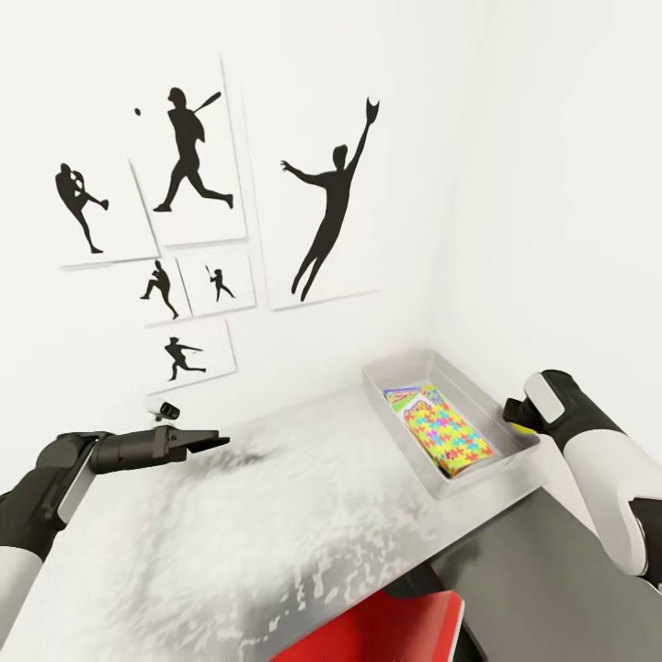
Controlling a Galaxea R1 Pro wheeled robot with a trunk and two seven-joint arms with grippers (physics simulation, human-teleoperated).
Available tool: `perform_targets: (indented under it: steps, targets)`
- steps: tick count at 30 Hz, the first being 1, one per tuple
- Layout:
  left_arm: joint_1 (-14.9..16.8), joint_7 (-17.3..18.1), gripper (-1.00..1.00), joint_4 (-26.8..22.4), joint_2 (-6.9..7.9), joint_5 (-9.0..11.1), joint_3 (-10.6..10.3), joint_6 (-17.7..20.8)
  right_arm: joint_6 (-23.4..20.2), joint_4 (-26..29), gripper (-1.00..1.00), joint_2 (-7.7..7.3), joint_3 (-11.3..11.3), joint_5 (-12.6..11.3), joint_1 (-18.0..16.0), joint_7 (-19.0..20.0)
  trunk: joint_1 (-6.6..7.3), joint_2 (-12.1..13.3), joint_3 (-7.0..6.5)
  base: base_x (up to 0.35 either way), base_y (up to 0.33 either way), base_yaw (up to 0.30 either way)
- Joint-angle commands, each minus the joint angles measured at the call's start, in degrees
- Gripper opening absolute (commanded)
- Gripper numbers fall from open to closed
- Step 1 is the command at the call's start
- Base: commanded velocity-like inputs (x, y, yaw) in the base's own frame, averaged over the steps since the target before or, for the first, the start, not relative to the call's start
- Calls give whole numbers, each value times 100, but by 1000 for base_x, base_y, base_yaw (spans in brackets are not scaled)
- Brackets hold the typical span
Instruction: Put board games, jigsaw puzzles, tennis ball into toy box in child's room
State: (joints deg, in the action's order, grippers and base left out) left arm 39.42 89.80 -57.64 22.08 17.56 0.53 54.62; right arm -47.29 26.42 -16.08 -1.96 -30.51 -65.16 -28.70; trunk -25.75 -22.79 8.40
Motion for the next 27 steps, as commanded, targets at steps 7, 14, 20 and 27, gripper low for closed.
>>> perform_targets:
  steps: [7, 14, 20, 27]
  targets:
    - [4, 20, 100, -2, 2, 2, 0, 53, -1, 4, -100, 37, 2, -59, 3, -48, -3, -13, 78, 0, 0, 0]
    - [4, 20, 100, -2, 7, 2, 0, 42, 0, 4, -100, 59, 5, -52, 11, -58, -3, -13, 144, 0, 0, 0]
    - [4, 20, 100, -2, 8, 2, 0, 40, 0, 4, -100, 61, 7, -53, 12, -53, -3, -13, 200, 0, 0, 0]
    - [4, 20, 100, -2, 7, 2, 0, 40, 0, 4, -100, 61, 19, -59, 12, -44, -3, -13, 266, 0, 0, 0]
